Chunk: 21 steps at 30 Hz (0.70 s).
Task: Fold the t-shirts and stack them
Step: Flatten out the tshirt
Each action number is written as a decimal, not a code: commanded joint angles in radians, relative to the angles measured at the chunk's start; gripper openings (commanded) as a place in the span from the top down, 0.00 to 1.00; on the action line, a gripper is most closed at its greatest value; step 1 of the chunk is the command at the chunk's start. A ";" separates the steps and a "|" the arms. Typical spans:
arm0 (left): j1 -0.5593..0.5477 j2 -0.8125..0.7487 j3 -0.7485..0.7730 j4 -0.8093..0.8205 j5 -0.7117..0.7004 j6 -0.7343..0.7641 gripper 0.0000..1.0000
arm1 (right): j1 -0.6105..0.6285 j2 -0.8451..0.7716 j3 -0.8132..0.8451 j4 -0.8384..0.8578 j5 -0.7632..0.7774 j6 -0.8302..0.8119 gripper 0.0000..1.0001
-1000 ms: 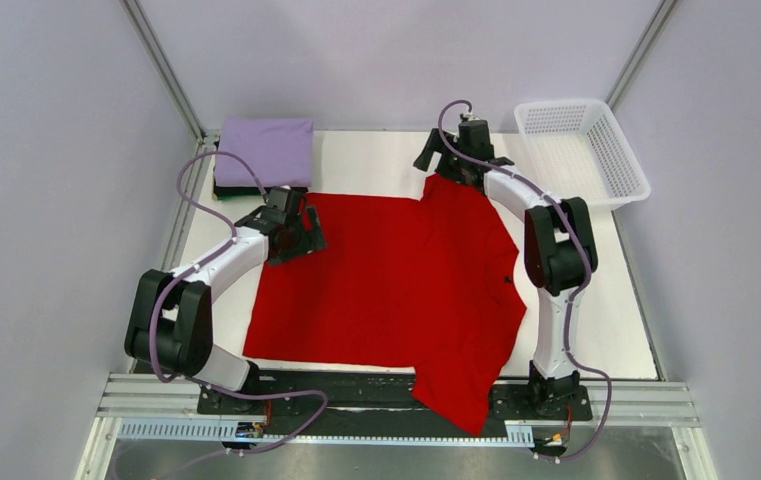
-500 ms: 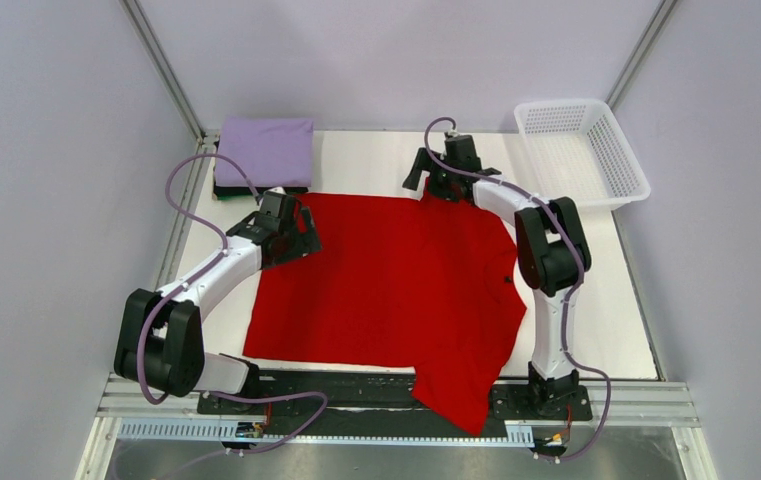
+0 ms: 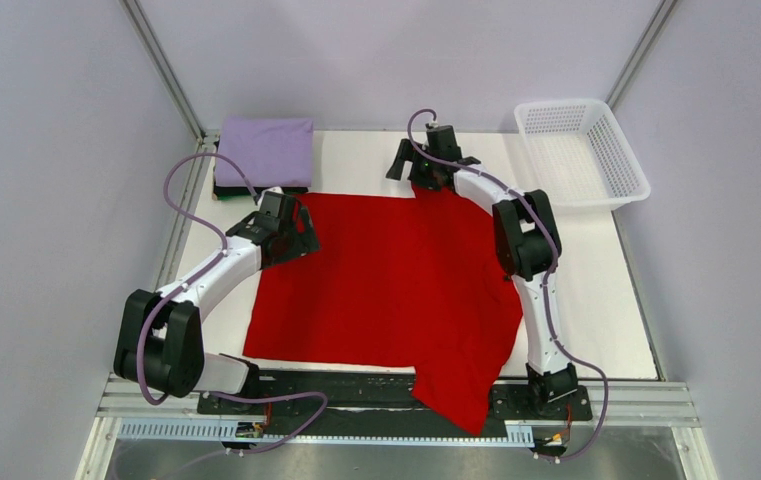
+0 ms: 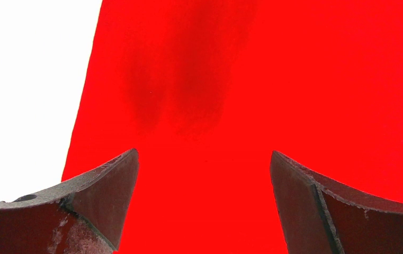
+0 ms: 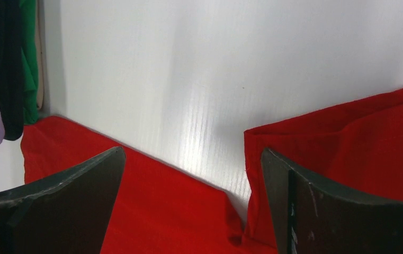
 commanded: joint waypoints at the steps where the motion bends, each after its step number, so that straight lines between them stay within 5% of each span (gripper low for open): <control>1: 0.004 -0.021 0.022 0.002 -0.015 0.009 0.00 | 0.006 -0.113 -0.019 -0.004 0.048 -0.055 0.00; 13: 0.004 0.071 0.115 0.051 0.031 0.017 0.00 | -0.004 -0.563 -0.568 -0.105 0.283 -0.089 0.00; 21: 0.005 0.242 0.202 0.091 0.038 0.018 0.00 | -0.070 -0.557 -0.686 -0.187 0.275 -0.053 0.00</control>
